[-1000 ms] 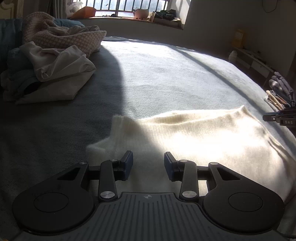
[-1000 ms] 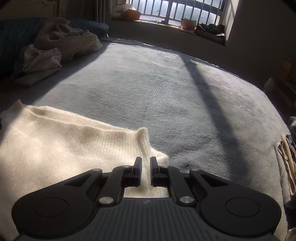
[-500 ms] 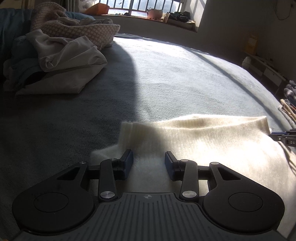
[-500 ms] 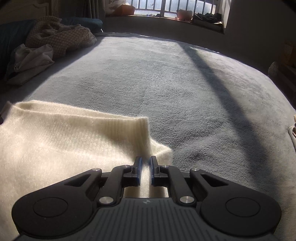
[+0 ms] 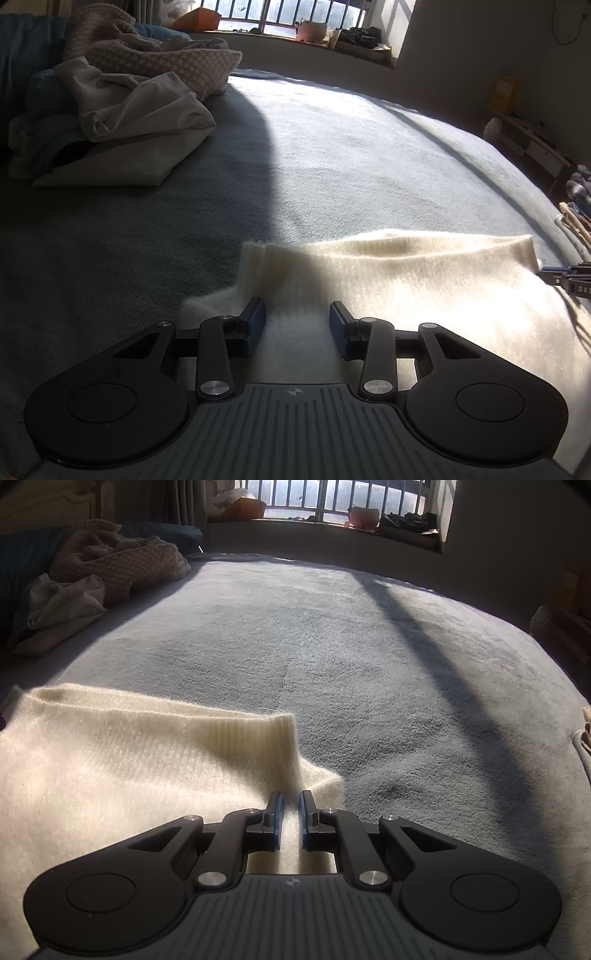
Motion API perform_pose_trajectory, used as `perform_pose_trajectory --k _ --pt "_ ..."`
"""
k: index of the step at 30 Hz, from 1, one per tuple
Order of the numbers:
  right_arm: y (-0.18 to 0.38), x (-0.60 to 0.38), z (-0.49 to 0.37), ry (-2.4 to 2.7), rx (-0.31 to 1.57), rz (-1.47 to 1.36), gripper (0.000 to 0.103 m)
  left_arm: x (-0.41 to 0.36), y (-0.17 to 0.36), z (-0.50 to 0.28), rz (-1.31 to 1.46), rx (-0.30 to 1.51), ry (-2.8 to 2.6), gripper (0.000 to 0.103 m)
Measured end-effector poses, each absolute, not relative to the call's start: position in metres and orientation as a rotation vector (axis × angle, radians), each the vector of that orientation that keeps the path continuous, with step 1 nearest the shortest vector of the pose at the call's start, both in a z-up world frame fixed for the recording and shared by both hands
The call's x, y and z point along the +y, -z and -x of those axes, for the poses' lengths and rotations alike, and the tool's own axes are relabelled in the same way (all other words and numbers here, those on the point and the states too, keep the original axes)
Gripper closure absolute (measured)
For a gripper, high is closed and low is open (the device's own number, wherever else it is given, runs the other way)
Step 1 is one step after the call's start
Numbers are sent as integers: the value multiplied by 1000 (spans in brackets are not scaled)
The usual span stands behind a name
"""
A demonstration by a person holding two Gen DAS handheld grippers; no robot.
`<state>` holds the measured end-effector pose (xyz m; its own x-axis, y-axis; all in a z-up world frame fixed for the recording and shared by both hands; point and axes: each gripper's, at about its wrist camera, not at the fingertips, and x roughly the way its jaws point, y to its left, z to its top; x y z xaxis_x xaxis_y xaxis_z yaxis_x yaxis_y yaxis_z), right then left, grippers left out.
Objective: Fold clothes
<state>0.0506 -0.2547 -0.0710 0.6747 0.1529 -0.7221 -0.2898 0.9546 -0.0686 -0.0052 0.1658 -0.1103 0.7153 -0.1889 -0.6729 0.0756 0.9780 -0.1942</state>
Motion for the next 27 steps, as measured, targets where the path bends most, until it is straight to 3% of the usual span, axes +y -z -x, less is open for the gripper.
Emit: perform_pose_trajectory --k 14,16,17,18,22,27 --pt "69 -250 -48 -272 771 253 94 166 110 7 165 751 146 64" --pt "63 -245 -46 -295 762 330 89 166 110 7 161 751 144 64" --pt "56 -242 -44 -302 734 375 75 165 109 8 160 751 141 64" --pt "48 -238 -42 -311 704 415 72 164 109 8 157 749 139 64" --pt "18 -213 -36 -511 619 476 72 162 109 10 139 740 135 63" --pt "22 -143 -40 -734 566 730 70 163 109 9 154 738 131 63"
